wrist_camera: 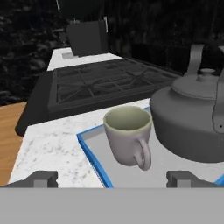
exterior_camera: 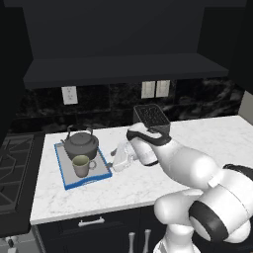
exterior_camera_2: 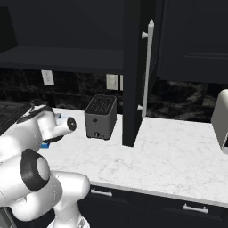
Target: Pick the kettle from the counter and place it on the tray. Then pick the mug from the cabinet and place it on the tray. Then close the cabinet doors.
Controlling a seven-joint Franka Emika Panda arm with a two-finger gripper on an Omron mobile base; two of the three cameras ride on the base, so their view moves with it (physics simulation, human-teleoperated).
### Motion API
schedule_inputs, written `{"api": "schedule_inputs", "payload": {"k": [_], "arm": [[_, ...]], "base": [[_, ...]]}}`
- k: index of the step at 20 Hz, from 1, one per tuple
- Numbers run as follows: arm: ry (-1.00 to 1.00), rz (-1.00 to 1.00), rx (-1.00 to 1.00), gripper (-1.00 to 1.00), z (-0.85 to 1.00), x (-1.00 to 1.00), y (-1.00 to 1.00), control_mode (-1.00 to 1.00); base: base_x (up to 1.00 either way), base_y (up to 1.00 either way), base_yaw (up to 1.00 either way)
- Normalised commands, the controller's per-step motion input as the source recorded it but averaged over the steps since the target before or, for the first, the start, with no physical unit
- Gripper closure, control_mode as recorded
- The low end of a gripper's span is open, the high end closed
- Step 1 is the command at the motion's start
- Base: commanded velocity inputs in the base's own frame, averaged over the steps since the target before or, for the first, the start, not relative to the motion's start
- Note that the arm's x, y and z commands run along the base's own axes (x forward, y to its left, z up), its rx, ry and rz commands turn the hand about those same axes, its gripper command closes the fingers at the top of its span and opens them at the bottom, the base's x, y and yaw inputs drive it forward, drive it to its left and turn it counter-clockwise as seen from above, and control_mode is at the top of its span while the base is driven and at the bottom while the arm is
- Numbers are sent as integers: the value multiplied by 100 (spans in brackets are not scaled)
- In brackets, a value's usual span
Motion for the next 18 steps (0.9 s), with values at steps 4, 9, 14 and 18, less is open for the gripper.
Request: {"api": "schedule_inputs", "payload": {"k": [4, 9, 14, 18], "arm": [[4, -14, 0, -100, 91, -19, -60, -100], [5, -15, 0, -100, 87, -15, -60, -100], [3, -13, 6, -100, 56, -38, -69, -100], [7, -19, 12, -100, 32, -38, -72, -100]], "base": [[0, 0, 0], [0, 0, 0], [0, 0, 0], [0, 0, 0]]}}
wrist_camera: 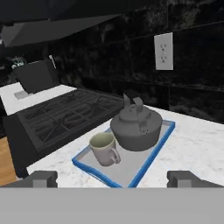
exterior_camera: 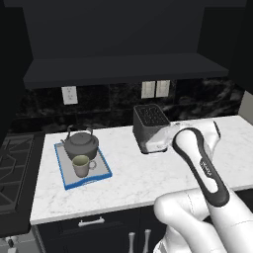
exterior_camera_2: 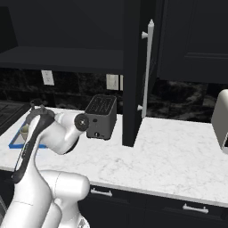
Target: Pick the kettle from the counter and place it on the tray. Then pick the mug from the cabinet and place it on the tray. Then close the cabinet doors.
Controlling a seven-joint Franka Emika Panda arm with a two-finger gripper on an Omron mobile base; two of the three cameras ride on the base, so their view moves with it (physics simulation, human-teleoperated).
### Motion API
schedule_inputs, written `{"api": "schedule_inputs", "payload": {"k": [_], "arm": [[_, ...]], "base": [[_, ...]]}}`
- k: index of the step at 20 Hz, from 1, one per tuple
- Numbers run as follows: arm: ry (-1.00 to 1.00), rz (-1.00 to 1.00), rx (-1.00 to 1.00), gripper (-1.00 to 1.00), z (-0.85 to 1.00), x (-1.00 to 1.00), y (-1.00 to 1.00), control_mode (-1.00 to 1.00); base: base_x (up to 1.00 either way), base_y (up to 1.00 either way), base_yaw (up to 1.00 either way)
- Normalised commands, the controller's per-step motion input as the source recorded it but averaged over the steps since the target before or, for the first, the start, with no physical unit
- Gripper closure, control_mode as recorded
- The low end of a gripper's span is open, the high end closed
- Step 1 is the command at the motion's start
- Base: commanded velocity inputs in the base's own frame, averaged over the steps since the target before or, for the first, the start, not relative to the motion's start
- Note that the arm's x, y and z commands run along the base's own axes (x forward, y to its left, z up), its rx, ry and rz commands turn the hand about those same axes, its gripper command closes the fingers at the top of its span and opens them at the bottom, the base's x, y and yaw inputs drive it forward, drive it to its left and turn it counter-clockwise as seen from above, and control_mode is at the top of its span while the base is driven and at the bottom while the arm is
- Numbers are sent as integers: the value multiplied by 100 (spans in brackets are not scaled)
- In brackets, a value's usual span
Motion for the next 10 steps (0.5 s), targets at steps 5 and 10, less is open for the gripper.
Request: {"api": "schedule_inputs", "payload": {"k": [5, 10], "arm": [[6, -12, 11, -100, -25, -25, -71, -100], [-8, -4, 6, -100, -1, -13, -85, -100]], "base": [[0, 0, 0], [0, 0, 0]]}}
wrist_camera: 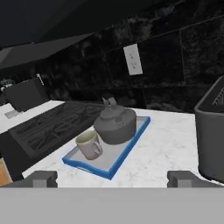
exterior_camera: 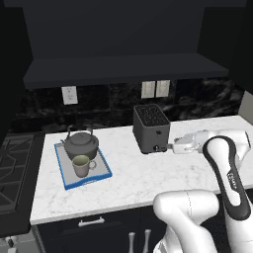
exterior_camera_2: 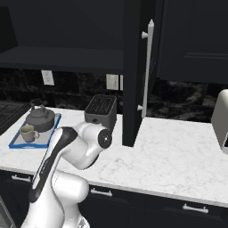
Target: Pick the kettle from the counter and place it on the tray. Then pick the mug from the cabinet and place it on the tray. Then close the cabinet doors.
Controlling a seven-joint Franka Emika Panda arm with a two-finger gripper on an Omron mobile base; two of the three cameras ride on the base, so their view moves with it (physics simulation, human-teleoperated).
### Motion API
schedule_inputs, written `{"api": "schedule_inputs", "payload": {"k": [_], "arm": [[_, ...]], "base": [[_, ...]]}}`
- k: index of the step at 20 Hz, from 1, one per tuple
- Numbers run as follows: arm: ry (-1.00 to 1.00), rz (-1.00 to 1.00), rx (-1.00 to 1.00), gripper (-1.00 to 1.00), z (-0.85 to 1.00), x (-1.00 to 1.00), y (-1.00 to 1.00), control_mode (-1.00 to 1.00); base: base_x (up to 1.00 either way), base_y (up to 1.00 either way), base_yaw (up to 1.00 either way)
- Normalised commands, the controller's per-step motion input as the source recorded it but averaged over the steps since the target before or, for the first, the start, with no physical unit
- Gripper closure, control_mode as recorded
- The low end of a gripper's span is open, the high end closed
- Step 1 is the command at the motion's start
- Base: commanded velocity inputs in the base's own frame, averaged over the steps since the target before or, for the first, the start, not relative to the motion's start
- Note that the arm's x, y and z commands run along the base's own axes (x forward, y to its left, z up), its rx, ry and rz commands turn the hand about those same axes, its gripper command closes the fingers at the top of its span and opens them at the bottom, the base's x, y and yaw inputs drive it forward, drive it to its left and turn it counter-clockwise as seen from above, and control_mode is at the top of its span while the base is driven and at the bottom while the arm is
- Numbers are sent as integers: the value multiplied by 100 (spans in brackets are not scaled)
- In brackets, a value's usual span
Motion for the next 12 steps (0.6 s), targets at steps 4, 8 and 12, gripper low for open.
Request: {"api": "schedule_inputs", "payload": {"k": [4, 8, 12], "arm": [[-13, -6, 0, -100, 1, -4, -78, -100], [-27, -2, 2, -100, -21, -6, -48, -100], [-27, 0, 1, -100, 17, -11, -43, -100]], "base": [[0, 0, 0], [0, 0, 0], [0, 0, 0]]}}
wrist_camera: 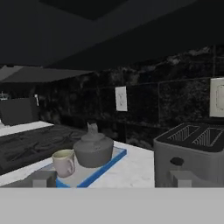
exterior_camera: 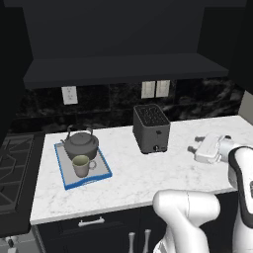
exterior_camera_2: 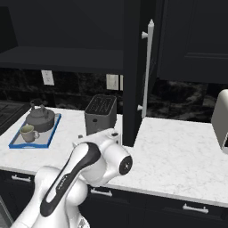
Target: Pick the kettle from the counter and place it on the tray. Then pick the mug from the cabinet and place it on the tray. Then close the cabinet doors.
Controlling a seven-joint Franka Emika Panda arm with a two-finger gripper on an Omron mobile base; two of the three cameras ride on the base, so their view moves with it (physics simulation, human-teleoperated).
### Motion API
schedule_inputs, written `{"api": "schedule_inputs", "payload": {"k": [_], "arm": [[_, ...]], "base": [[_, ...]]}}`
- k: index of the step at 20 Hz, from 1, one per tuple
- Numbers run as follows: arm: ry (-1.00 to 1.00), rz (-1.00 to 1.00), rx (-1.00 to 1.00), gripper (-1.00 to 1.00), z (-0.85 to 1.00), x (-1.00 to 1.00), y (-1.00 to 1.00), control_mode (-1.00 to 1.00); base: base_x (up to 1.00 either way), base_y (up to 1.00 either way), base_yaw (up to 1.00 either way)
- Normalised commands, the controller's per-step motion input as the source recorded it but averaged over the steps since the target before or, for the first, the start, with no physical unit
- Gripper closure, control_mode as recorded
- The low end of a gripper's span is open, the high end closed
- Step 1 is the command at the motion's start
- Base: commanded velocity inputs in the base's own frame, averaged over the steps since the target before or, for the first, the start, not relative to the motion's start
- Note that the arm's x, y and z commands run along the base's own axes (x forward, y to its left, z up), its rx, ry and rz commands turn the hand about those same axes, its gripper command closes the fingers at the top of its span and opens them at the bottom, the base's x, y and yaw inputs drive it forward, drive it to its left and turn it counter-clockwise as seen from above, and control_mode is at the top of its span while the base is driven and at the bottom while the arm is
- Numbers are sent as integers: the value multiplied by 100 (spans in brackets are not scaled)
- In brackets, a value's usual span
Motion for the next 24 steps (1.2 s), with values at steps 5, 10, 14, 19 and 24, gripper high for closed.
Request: {"api": "schedule_inputs", "payload": {"k": [5, 10, 14, 19, 24], "arm": [[-22, 0, 0, -100, 48, -15, -62, -100], [-10, 0, 2, -100, 43, -15, -64, -100], [-1, -6, 2, -100, 29, -8, -63, -100], [-6, -11, 4, -100, -22, -13, -50, -100], [-16, -8, 14, -100, -15, -6, -58, -100]], "base": [[0, 0, 0], [0, 0, 0], [0, 0, 0], [0, 0, 0], [0, 0, 0]]}}
